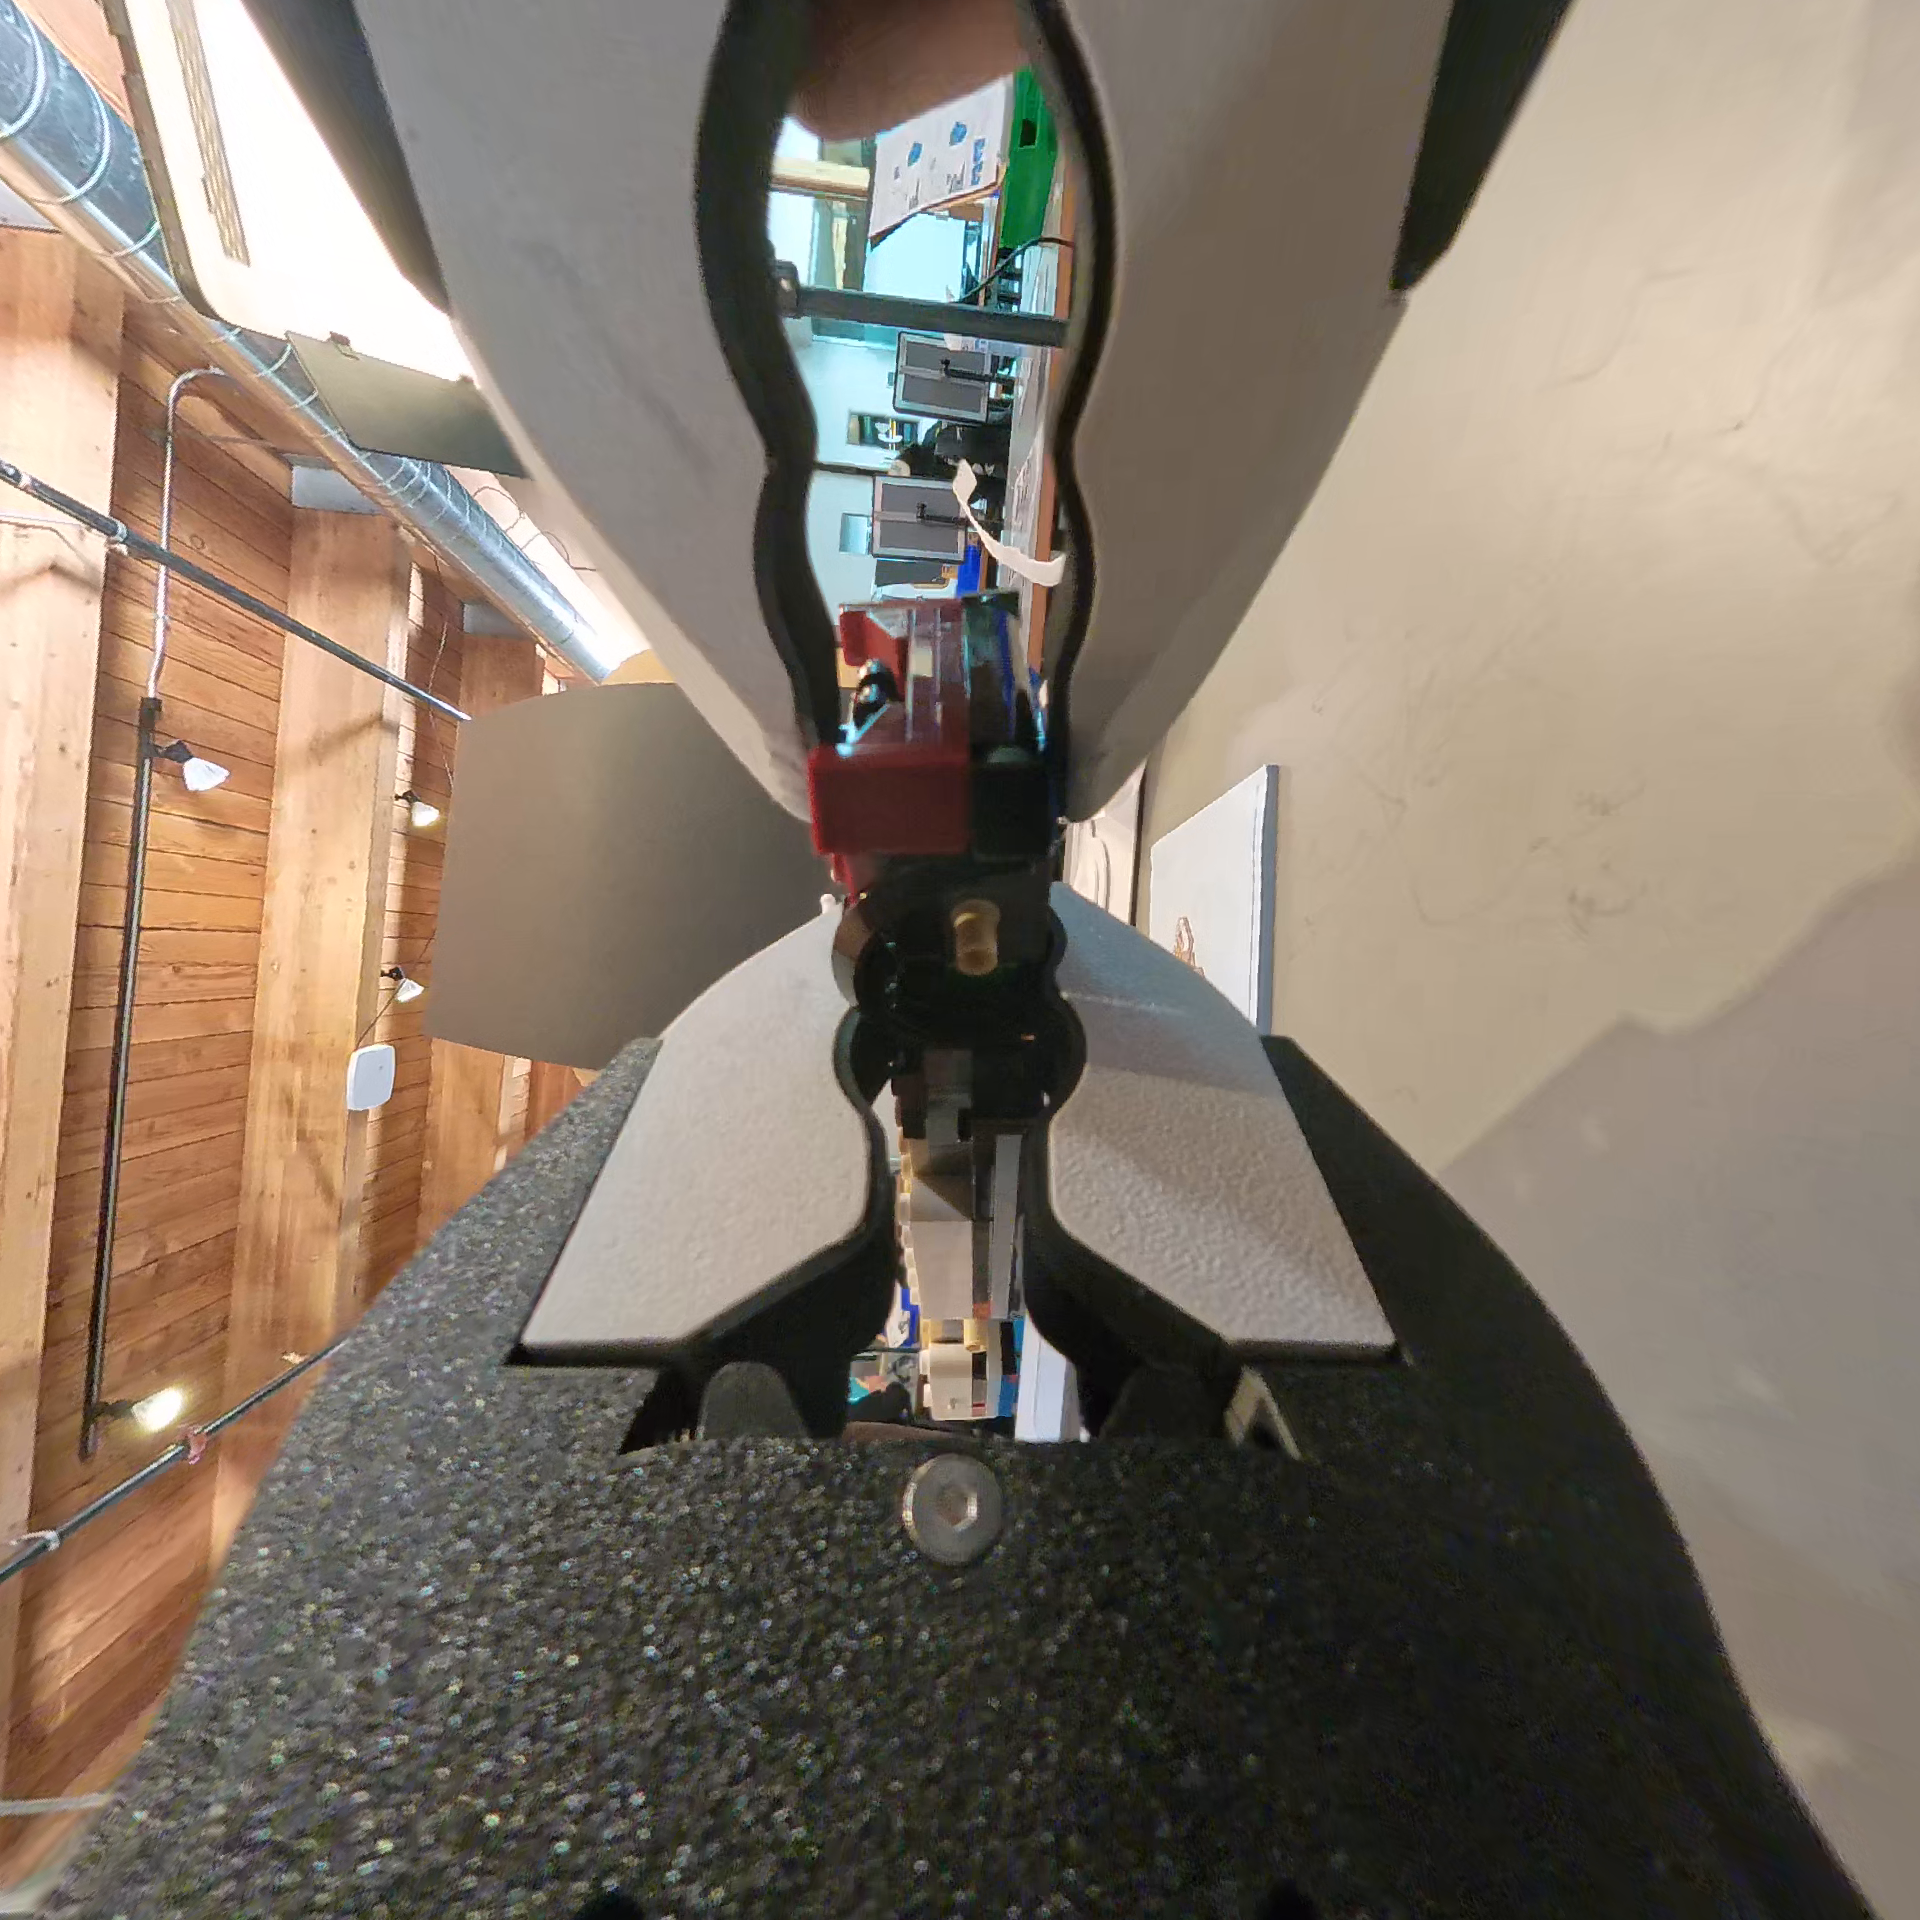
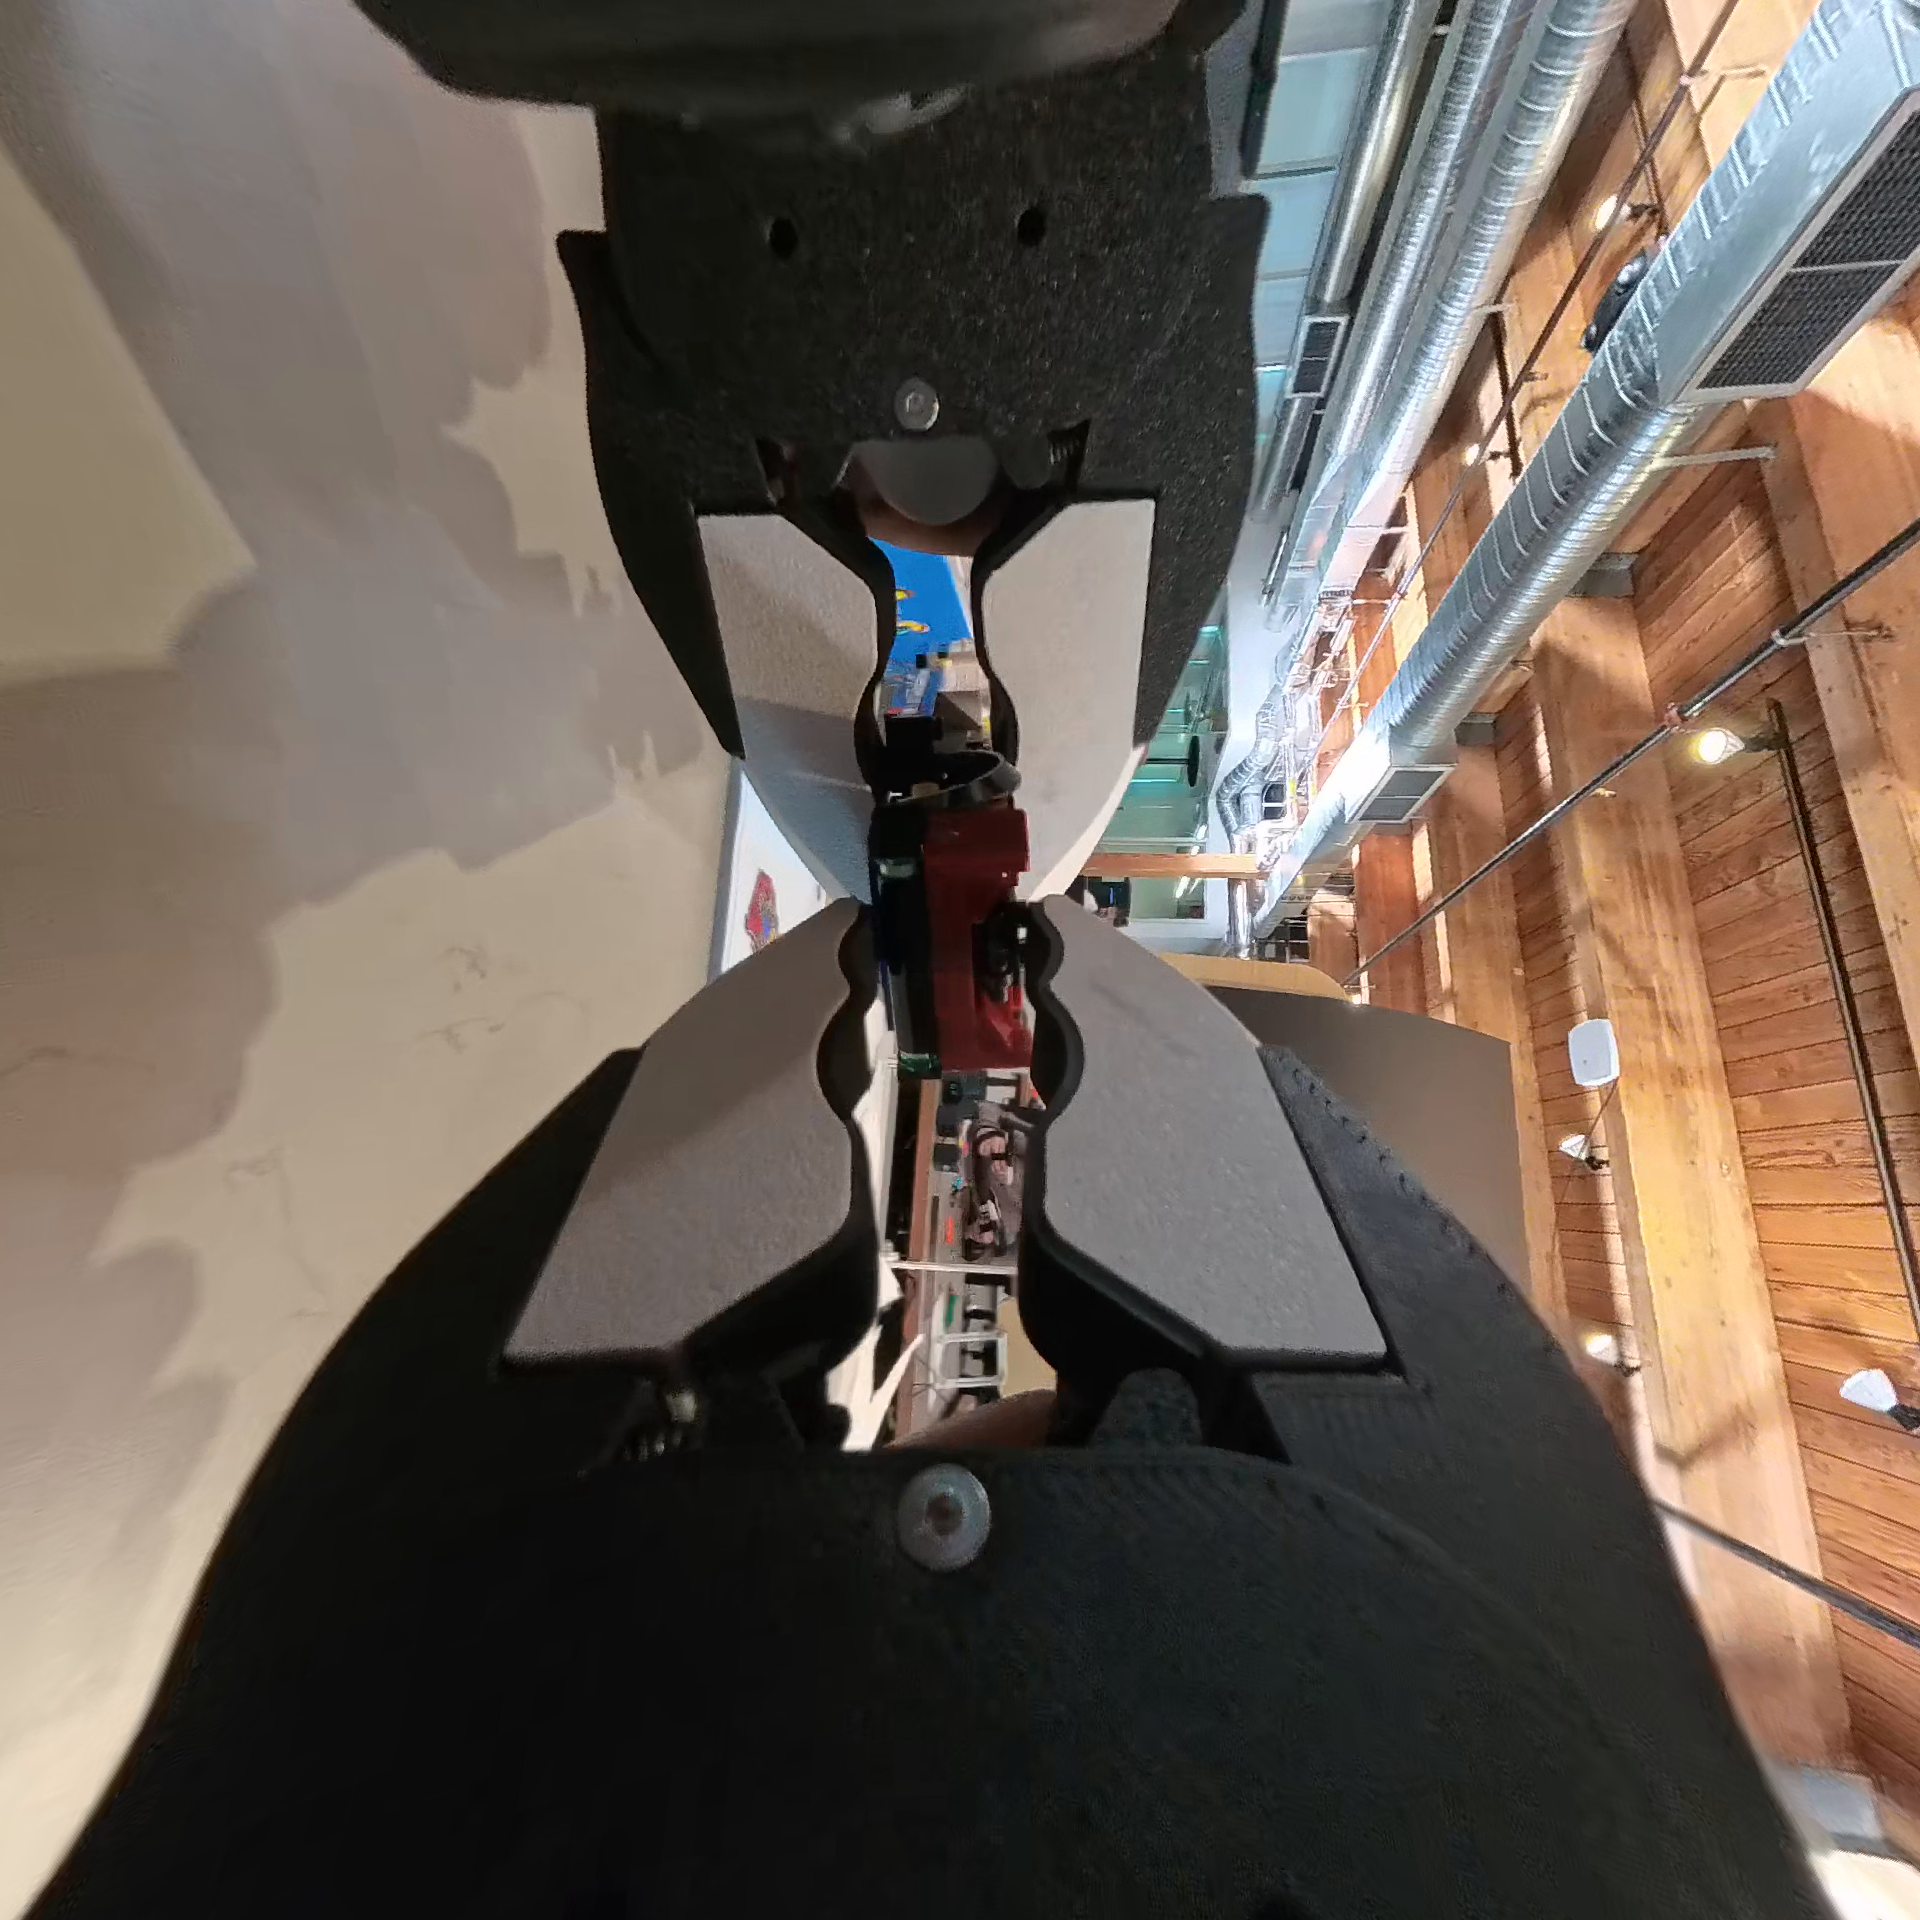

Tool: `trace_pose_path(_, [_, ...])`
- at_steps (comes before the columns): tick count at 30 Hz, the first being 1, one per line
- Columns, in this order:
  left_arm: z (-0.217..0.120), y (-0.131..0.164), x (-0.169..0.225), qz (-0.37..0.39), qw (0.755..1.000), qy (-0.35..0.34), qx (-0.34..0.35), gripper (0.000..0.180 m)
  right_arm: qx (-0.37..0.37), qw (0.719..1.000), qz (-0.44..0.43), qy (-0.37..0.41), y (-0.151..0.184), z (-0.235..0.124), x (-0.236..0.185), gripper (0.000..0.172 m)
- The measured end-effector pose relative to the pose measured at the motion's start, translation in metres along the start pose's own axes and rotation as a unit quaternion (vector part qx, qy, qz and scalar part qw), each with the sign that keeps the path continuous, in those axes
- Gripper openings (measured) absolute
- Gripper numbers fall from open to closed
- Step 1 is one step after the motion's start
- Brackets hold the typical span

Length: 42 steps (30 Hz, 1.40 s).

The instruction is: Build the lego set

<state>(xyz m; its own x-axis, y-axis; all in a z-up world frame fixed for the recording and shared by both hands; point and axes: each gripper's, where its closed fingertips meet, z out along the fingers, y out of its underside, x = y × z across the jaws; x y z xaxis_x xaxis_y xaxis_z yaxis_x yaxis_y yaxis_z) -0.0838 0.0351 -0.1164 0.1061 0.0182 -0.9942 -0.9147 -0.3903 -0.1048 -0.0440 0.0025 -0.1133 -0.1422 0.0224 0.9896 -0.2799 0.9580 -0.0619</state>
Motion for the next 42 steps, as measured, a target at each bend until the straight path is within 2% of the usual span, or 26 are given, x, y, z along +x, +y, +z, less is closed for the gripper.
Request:
trace_pose_path(2, [0.003,0.000,0.001,-0.010,1.000,-0.001,0.000,0.024,-0.001,1.000,0.028,0.008,0.001,0.000,0.001,0.028])
trace_pose_path(6, [0.007,0.004,0.008,-0.025,1.000,-0.004,-0.010,0.024,-0.015,0.996,0.085,0.004,0.005,-0.006,-0.004,0.051])
trace_pose_path(8, [0.009,0.008,0.010,-0.019,1.000,-0.012,-0.017,0.024,-0.020,0.990,0.142,-0.004,0.009,-0.011,-0.007,0.054])
trace_pose_path(10, [0.011,0.010,0.010,-0.010,0.999,-0.028,-0.021,0.024,-0.030,0.971,0.239,-0.018,0.016,-0.018,-0.009,0.056])
trace_pose_path(12, [0.012,0.012,0.011,0.007,0.999,-0.047,-0.021,0.024,-0.040,0.930,0.363,-0.037,0.023,-0.024,-0.013,0.055])
trace_pose_path(14, [0.013,0.011,0.012,0.028,0.997,-0.070,-0.015,0.024,-0.050,0.860,0.504,-0.057,0.032,-0.029,-0.017,0.054])
trace_pose_path(15, [0.014,0.009,0.013,0.039,0.996,-0.081,-0.011,0.024,-0.050,0.813,0.577,-0.064,0.035,-0.030,-0.019,0.052])
trace_pose_path(18, [0.016,0.000,0.011,0.063,0.991,-0.114,0.005,0.024,-0.034,0.636,0.766,-0.094,0.034,-0.030,-0.027,0.049])
trace_pose_path(21, [0.018,-0.010,0.011,0.084,0.987,-0.133,0.020,0.024,-0.005,0.496,0.863,-0.093,0.033,-0.025,-0.030,0.051])
trace_pose_path(23, [0.020,-0.012,0.013,0.092,0.986,-0.136,0.023,0.024,0.015,0.425,0.901,-0.088,0.032,-0.024,-0.029,0.052])
trace_pose_path(25, [0.020,-0.014,0.013,0.101,0.984,-0.143,0.024,0.024,0.021,0.382,0.920,-0.089,0.031,-0.022,-0.032,0.052])
trace_pose_path(29, [0.019,-0.015,0.010,0.116,0.981,-0.155,0.025,0.024,0.028,0.331,0.940,-0.084,0.027,-0.019,-0.037,0.048])
trace_pose_path(31, [0.019,-0.015,0.011,0.127,0.979,-0.157,0.028,0.024,0.030,0.314,0.946,-0.074,0.028,-0.018,-0.038,0.047])
trace_pose_path(42, [0.016,-0.022,0.016,0.146,0.975,-0.159,0.053,0.024,0.050,0.285,0.956,-0.057,0.032,-0.011,-0.039,0.034])
